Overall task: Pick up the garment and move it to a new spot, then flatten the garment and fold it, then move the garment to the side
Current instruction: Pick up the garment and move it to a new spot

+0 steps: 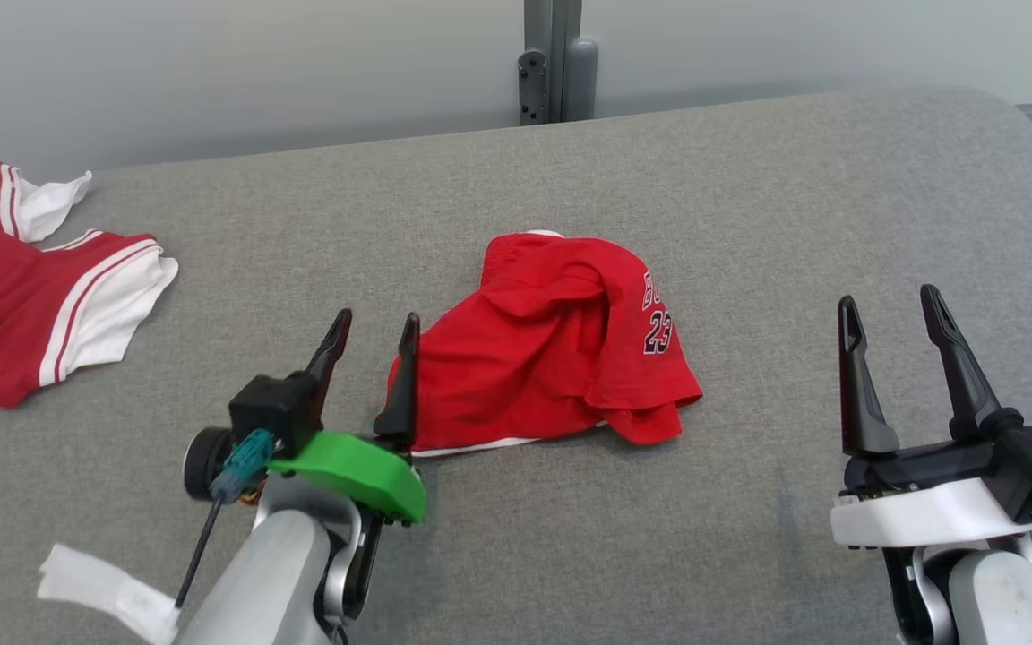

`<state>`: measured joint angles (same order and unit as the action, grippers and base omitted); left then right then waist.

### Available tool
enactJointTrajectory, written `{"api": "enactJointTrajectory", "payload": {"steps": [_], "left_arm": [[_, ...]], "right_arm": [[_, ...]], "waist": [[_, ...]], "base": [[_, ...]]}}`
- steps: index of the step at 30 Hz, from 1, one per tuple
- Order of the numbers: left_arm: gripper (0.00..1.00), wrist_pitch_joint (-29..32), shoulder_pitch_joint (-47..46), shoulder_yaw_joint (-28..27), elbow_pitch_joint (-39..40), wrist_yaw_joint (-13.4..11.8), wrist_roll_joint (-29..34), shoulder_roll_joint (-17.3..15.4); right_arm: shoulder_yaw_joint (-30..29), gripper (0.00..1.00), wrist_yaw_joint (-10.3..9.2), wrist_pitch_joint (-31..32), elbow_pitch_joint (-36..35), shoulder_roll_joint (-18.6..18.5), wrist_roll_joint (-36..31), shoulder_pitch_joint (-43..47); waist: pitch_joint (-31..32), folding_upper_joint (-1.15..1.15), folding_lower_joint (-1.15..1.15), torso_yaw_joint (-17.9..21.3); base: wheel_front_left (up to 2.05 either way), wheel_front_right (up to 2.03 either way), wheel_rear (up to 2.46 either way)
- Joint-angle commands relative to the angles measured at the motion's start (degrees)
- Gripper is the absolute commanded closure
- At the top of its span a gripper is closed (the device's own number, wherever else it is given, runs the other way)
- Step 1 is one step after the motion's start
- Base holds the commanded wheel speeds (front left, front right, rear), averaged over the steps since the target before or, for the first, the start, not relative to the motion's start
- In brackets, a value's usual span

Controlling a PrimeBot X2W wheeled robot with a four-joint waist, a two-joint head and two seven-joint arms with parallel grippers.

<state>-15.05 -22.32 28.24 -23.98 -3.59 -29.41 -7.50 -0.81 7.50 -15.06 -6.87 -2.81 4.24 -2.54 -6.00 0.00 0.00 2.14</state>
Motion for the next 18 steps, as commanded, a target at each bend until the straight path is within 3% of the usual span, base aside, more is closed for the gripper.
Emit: {"api": "enactJointTrajectory", "payload": {"steps": [1, 6, 18], "left_arm": [[0.00, -0.09, 3.01, -1.60, 2.05, -0.70, 0.67, -0.28], [0.00, -0.10, 11.45, -7.99, 9.35, -1.70, 4.01, 0.57], [0.00, -0.11, 21.44, -15.77, 13.96, 0.74, 9.30, 3.20]], "right_arm": [[-0.18, 0.00, -0.02, -0.18, 0.10, -0.14, -0.26, 0.87], [-0.33, 0.00, -0.02, -0.18, 0.92, -0.13, -0.08, 2.14], [-0.55, 0.00, -0.02, -0.18, 6.37, -0.15, 1.90, 4.54]], "waist": [[1.14, 0.00, 0.00, -1.13], [2.06, 0.00, 0.00, -1.67], [4.12, 0.00, 0.00, -2.31]], "base": [[0.00, 0.00, 0.00], [0.00, 0.00, 0.00], [0.00, 0.00, 0.00]]}}
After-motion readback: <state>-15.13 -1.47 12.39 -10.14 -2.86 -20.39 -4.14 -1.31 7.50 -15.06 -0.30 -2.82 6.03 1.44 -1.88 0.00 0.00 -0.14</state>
